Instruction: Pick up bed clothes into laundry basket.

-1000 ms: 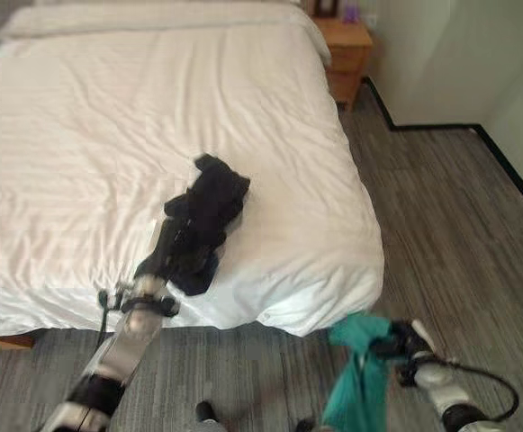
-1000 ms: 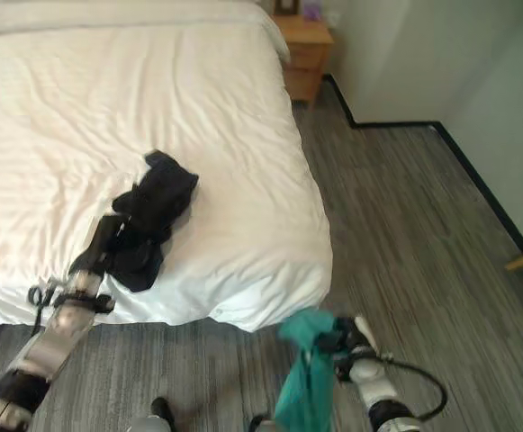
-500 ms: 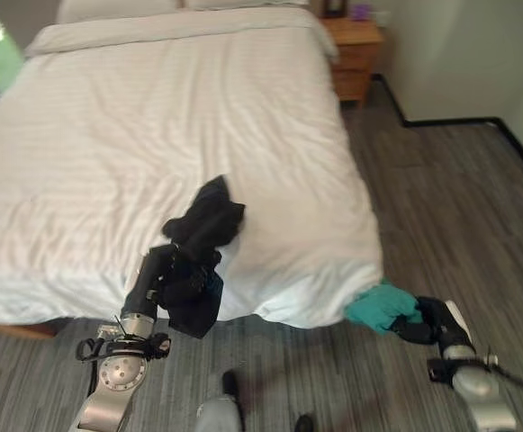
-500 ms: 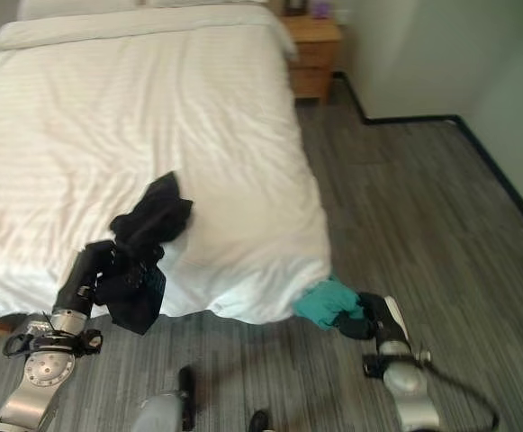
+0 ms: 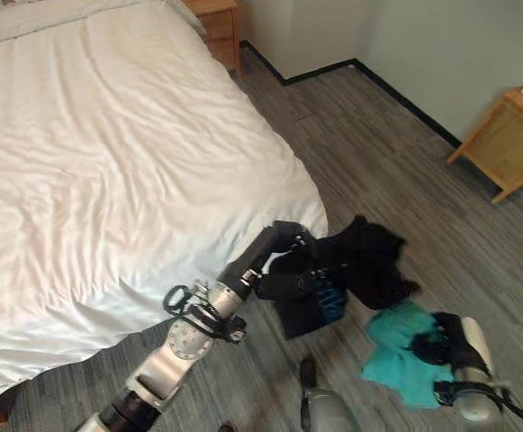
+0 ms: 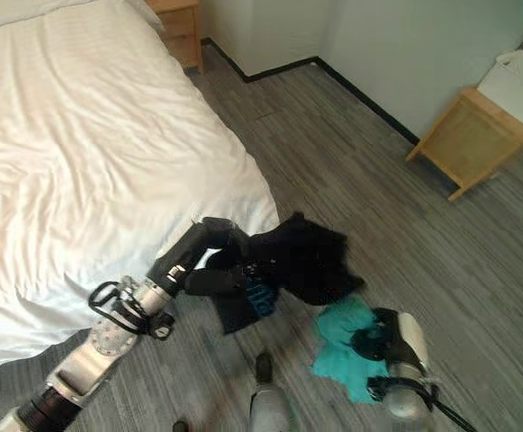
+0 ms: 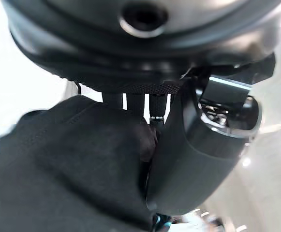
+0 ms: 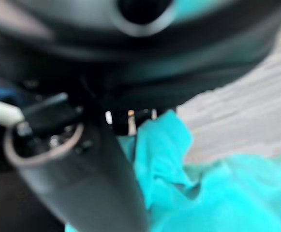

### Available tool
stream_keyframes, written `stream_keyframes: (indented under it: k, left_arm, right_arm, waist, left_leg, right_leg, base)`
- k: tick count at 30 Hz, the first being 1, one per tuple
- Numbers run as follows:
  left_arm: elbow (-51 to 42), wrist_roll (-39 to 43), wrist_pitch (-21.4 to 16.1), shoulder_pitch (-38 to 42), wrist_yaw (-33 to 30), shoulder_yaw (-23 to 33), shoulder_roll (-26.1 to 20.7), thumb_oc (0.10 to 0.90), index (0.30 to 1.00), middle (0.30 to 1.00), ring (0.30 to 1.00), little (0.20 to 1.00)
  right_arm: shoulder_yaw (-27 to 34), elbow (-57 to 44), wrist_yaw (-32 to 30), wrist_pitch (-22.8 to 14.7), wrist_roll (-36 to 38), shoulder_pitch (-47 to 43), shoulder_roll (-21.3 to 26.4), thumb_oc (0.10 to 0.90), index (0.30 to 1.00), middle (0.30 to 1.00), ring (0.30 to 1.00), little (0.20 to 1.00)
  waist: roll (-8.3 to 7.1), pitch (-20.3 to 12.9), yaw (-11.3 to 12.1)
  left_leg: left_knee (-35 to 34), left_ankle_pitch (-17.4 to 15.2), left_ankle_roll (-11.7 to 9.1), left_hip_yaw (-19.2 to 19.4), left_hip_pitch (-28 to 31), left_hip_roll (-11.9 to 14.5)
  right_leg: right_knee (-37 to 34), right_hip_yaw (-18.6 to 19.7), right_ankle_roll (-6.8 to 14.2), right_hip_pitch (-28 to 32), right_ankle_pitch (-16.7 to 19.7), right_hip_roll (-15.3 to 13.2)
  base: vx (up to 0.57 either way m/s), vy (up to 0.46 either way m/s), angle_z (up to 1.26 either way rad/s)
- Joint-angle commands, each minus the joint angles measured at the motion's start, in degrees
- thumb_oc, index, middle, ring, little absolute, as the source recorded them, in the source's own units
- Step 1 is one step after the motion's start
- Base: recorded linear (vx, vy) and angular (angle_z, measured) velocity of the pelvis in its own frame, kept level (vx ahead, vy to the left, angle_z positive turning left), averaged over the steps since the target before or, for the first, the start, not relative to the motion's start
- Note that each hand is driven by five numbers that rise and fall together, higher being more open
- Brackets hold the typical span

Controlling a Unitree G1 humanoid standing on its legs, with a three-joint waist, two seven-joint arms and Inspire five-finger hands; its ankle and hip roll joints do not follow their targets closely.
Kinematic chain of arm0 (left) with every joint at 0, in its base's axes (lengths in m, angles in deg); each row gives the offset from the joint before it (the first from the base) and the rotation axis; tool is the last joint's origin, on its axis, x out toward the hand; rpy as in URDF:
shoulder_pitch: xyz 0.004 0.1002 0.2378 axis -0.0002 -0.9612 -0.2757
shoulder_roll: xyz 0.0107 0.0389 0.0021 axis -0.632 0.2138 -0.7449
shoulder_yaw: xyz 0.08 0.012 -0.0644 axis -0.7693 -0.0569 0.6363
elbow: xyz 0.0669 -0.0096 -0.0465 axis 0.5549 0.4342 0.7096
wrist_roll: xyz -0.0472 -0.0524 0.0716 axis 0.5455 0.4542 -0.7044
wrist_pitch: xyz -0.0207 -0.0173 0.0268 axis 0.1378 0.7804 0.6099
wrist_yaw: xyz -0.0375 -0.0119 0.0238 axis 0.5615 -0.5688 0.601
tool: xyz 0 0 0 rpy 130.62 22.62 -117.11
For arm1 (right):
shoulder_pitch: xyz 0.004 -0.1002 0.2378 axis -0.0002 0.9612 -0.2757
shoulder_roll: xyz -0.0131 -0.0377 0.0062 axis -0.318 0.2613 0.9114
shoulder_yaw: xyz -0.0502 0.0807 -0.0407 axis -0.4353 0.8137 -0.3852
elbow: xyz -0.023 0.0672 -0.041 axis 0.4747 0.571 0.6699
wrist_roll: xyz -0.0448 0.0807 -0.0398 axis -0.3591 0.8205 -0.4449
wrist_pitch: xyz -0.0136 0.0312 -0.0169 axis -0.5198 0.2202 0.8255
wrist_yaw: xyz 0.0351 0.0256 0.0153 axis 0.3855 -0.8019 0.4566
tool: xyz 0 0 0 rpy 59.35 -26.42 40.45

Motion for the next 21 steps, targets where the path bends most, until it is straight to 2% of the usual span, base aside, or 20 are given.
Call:
stream_keyframes:
  k: [1,3,4,5,7,8,9,10,11,12,15,16,17,18,19,20,21]
  left_arm:
    - [-4.2,-4.8,-5.0,3.4,-6.2,6.6,2.9,0.4,0.3,0.3,0.3,0.3]
    - [-3.1,-7.5,-3.7,3.6,-8.2,7.6,2.7,0.4,0.3,0.3,0.3,0.3]
    - [-3.1,-7.6,-3.7,3.6,-8.3,7.6,2.7,0.4,0.3,0.3,0.3,0.3]
    - [-1.9,-10.4,-2.6,3.2,-9.7,9.2,2.1,0.4,0.3,0.3,0.3,0.3]
    - [-0.7,-12.4,-1.8,2.7,-10.9,10.9,1.5,0.4,0.3,0.3,0.3,0.3]
    - [-0.3,-13.6,-1.3,2.6,-11.8,12.2,1.0,0.4,0.3,0.3,0.3,0.3]
    - [-0.3,-13.7,-1.3,2.5,-11.8,12.3,1.0,0.4,0.3,0.3,0.3,0.3]
    - [0.6,-14.5,-1.0,2.4,-12.7,14.0,0.4,0.4,0.3,0.3,0.3,0.3]
    - [0.6,-14.5,-1.0,2.3,-12.8,14.3,0.5,0.4,0.3,0.3,0.3,0.3]
    - [0.7,-16.0,-1.0,1.6,-13.0,16.4,-0.1,0.4,0.3,0.3,0.3,0.3]
    - [1.6,-16.8,-0.8,1.3,-13.8,18.1,0.0,0.4,0.3,0.3,0.3,0.3]
    - [2.2,-17.9,-1.0,1.3,-14.5,19.4,0.0,0.4,0.3,0.3,0.3,0.3]
    - [2.4,-18.7,-1.0,1.2,-15.1,20.1,-0.1,0.4,0.3,0.3,0.3,0.3]
    - [2.5,-18.8,-1.1,1.2,-15.3,20.3,-0.1,0.4,0.3,0.3,0.3,0.3]
    - [3.5,-19.5,-1.0,1.7,-16.8,21.4,0.1,0.4,0.3,0.3,0.3,0.3]
    - [4.5,-19.8,-0.8,1.7,-17.6,21.8,0.3,0.4,0.3,0.3,0.3,0.3]
    - [5.3,-19.9,-0.5,1.7,-18.2,22.1,0.8,0.4,0.3,0.3,0.3,0.3]
  right_arm:
    - [4.3,-8.8,-4.1,-4.9,-1.8,-4.9,4.2,0.4,0.3,0.3,0.3,0.3]
    - [3.4,-10.5,-3.5,-5.4,-1.4,-5.9,5.0,0.4,0.3,0.3,0.3,0.3]
    - [3.4,-10.6,-3.4,-5.4,-1.4,-5.9,5.0,0.4,0.3,0.3,0.3,0.3]
    - [2.4,-12.9,-2.7,-5.9,-1.2,-7.3,6.2,0.4,0.3,0.3,0.3,0.3]
    - [1.6,-14.9,-2.1,-6.1,-1.5,-9.0,7.5,0.4,0.3,0.3,0.3,0.3]
    - [0.9,-15.9,-2.0,-6.2,-1.7,-10.6,8.6,0.4,0.3,0.3,0.3,0.3]
    - [0.7,-15.8,-2.0,-6.1,-1.7,-10.8,8.6,0.4,0.3,0.3,0.3,0.3]
    - [-0.4,-17.1,-1.7,-6.4,-1.8,-12.9,9.7,0.4,0.3,0.3,0.3,0.3]
    - [-0.6,-17.1,-1.6,-6.3,-1.8,-13.1,9.8,0.4,0.3,0.3,0.3,0.3]
    - [-1.3,-20.1,-1.0,-6.3,-2.5,-14.1,10.8,0.4,0.3,0.3,0.3,0.3]
    - [-1.1,-22.6,0.4,-6.7,-2.1,-13.8,10.9,0.4,0.3,0.3,0.3,0.3]
    - [-1.5,-24.9,1.7,-7.5,-1.4,-13.8,11.8,0.4,0.3,0.3,0.3,0.3]
    - [-2.2,-26.1,2.5,-8.0,-0.9,-14.2,12.2,0.4,0.3,0.3,0.3,0.3]
    - [-2.3,-26.3,2.6,-8.0,-0.8,-14.2,12.3,0.4,0.3,0.3,0.3,0.3]
    - [-3.9,-27.9,3.7,-8.8,-0.2,-15.1,13.4,0.4,0.3,0.3,0.3,0.3]
    - [-4.5,-28.2,4.1,-9.1,0.2,-15.2,14.0,0.4,0.3,0.3,0.3,0.3]
    - [-4.9,-28.3,4.7,-9.1,0.6,-15.3,14.4,0.4,0.3,0.3,0.3,0.3]
  waist:
    - [-1.93,-4.5,1.9]
    - [-2.2,-5.2,3.0]
    - [-2.27,-5.2,3.2]
    - [-2.64,-6.1,4.7]
    - [-3.05,-7.1,6.2]
    - [-3.2,-7.7,7.1]
    - [-3.19,-7.6,7.2]
    - [-2.8,-8.6,8.5]
    - [-2.76,-8.6,8.5]
    - [-2.22,-8.9,8.6]
    - [-1.83,-9.4,7.5]
    - [-0.96,-9.8,6.4]
    - [-0.41,-9.7,6.2]
    - [-0.2,-9.6,6.3]
    - [0.63,-8.6,6.6]
    - [0.52,-8.2,7.0]
    - [0.17,-7.8,7.7]
  left_leg:
    - [-1.2,2.9,-0.2,0.2,-2.8,1.6]
    - [-1.0,3.8,0.1,3.2,-3.6,2.3]
    - [-1.1,4.2,0.1,3.4,-3.7,2.2]
    - [-0.9,5.4,0.2,6.7,-5.0,3.1]
    - [-0.8,6.9,-0.2,10.5,-5.8,3.9]
    - [-0.6,7.8,-0.5,13.2,-5.9,4.7]
    - [-0.7,7.8,-0.6,13.4,-5.7,4.7]
    - [-0.7,8.5,-1.4,15.8,-5.3,5.9]
    - [-0.8,8.5,-1.7,16.1,-5.2,5.9]
    - [-0.7,9.3,-3.2,18.0,-3.6,7.8]
    - [0.6,10.2,-4.4,20.0,-2.6,10.2]
    - [2.9,11.8,-6.2,22.1,-1.4,13.3]
    - [5.2,13.6,-7.4,22.1,-1.4,15.0]
    - [5.7,13.8,-7.9,22.3,-1.3,15.6]
    - [13.7,18.5,-9.0,21.5,-2.7,19.9]
    - [16.7,20.1,-8.9,18.4,-3.5,20.2]
    - [19.2,19.5,-8.1,14.4,-4.8,19.3]
  right_leg:
    - [0.6,1.3,4.9,7.1,-0.2,-1.5]
    - [2.4,0.5,4.7,9.0,-2.1,-1.2]
    - [2.3,0.6,4.5,8.8,-1.8,-1.1]
    - [3.3,-1.9,4.5,11.6,-2.9,-1.8]
    - [2.7,-5.4,4.5,13.8,-2.5,-2.8]
    - [2.3,-8.4,4.6,14.7,-1.4,-3.8]
    - [2.1,-8.2,4.7,14.7,-1.3,-3.7]
    - [0.7,-11.9,5.1,16.0,-1.2,-5.1]
    - [0.1,-11.9,5.2,16.2,-1.1,-4.9]
    - [-3.1,-13.5,4.6,16.5,-1.2,-4.4]
    - [-6.5,-12.5,4.1,16.7,-1.6,-3.3]
    - [-9.5,-11.4,3.5,16.9,-1.9,-2.0]
    - [-11.1,-9.9,3.0,17.2,-2.4,-0.7]
    - [-11.5,-9.6,2.6,17.4,-2.4,-0.1]
    - [-12.1,-7.6,0.4,17.6,-3.9,2.8]
    - [-12.3,-6.0,-0.5,18.0,-4.8,3.6]
    - [-12.4,-4.5,-1.5,18.6,-5.5,4.3]
  base:
    - [-0.38,0.02,-0.37]
    - [-0.2,-0.023,-0.44]
    - [-0.26,-0.053,-0.8]
    - [-0.29,-0.093,-0.99]
    - [-0.28,-0.108,-1.83]
    - [-0.12,-0.061,-2.32]
    - [-0.13,-0.137,-1.87]
    - [-0.06,-0.093,-0.68]
    - [-0.07,-0.245,-1.17]
    - [-0.01,-0.21,-1.42]
    - [0.01,-0.195,-0.94]
    - [0.08,-0.274,-0.82]
    - [0.05,-0.224,-0.94]
    - [0.11,-0.24,-0.94]
    - [0.11,-0.243,-0.8]
    - [0.14,-0.298,-0.91]
    - [0.11,-0.249,-1.6]
